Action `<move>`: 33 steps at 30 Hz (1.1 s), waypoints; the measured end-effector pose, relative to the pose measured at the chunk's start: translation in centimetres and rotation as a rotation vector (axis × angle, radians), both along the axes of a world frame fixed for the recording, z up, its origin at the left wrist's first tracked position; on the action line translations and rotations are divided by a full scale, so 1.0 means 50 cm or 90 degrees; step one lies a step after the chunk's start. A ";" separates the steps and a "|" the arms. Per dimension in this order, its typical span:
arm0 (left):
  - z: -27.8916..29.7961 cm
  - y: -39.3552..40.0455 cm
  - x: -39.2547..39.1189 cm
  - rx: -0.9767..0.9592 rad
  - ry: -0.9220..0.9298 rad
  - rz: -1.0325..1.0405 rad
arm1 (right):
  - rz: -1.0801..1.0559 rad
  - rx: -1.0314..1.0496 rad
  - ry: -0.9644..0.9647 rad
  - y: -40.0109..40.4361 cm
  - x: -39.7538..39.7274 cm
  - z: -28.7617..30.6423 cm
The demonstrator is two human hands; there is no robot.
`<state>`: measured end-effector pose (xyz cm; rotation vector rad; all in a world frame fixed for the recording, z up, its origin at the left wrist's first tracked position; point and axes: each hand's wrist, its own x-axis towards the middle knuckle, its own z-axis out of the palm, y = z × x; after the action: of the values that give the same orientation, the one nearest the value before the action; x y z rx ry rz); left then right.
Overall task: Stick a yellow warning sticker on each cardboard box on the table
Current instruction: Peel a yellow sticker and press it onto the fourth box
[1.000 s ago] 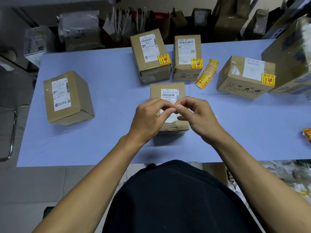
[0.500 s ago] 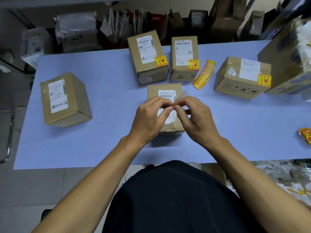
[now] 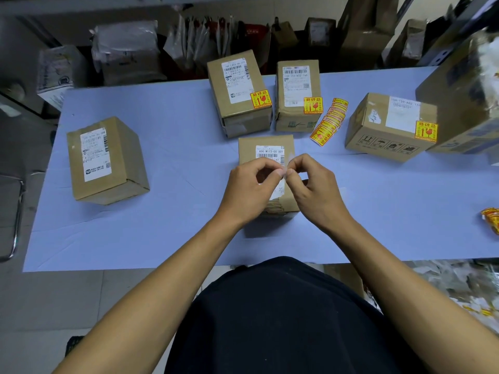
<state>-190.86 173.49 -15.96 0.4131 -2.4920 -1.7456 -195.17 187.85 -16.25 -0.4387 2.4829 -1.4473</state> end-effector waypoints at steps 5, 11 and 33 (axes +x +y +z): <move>-0.023 -0.003 -0.025 0.257 -0.201 0.139 | -0.084 0.032 -0.123 0.025 -0.021 -0.037; -0.038 -0.037 -0.019 0.260 -0.233 0.200 | -0.168 0.087 -0.167 0.080 -0.044 -0.092; -0.050 -0.044 -0.053 0.535 -0.406 0.325 | 0.161 0.309 0.276 0.020 -0.041 -0.056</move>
<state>-193.50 171.30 -18.47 1.6912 -1.4733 -2.5608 -197.21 188.87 -19.03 -0.9984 2.8458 -0.6693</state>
